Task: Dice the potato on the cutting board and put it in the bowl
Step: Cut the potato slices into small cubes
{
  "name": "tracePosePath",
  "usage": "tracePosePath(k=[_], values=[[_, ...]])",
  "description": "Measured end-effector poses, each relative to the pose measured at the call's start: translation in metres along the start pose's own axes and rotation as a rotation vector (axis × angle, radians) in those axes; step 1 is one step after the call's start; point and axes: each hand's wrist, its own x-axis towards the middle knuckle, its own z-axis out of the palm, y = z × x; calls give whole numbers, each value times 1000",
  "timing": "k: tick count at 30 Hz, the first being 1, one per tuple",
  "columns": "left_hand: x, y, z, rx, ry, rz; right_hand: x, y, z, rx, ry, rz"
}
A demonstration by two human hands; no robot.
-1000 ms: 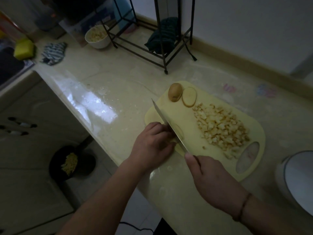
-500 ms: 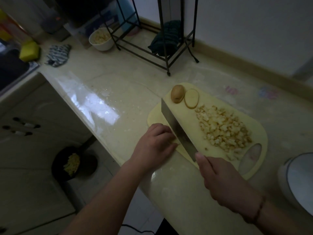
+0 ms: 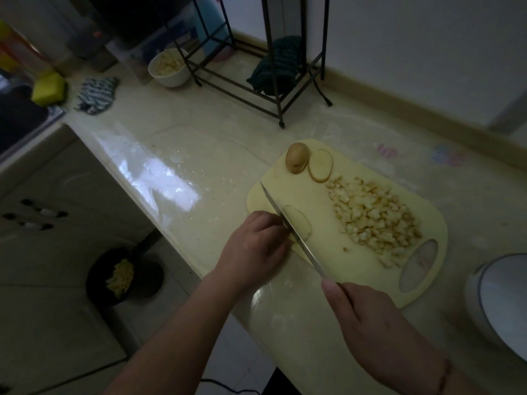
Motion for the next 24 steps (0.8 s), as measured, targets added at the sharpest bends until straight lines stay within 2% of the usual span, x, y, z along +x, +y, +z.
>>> tracePosePath(k=[6,14,20,24], values=[[2,-3,-1,-26,-5,12,0,-6,4,-44,-1,27],[0,-2,2,-23,40,-1,46,-19,0,-49,-57,18],[-1,-2,2,-38,51,-20,41,-1,-20,165,-180,211],[-3,4,2,-15,85,-35,34,-3,-13,78,-120,121]])
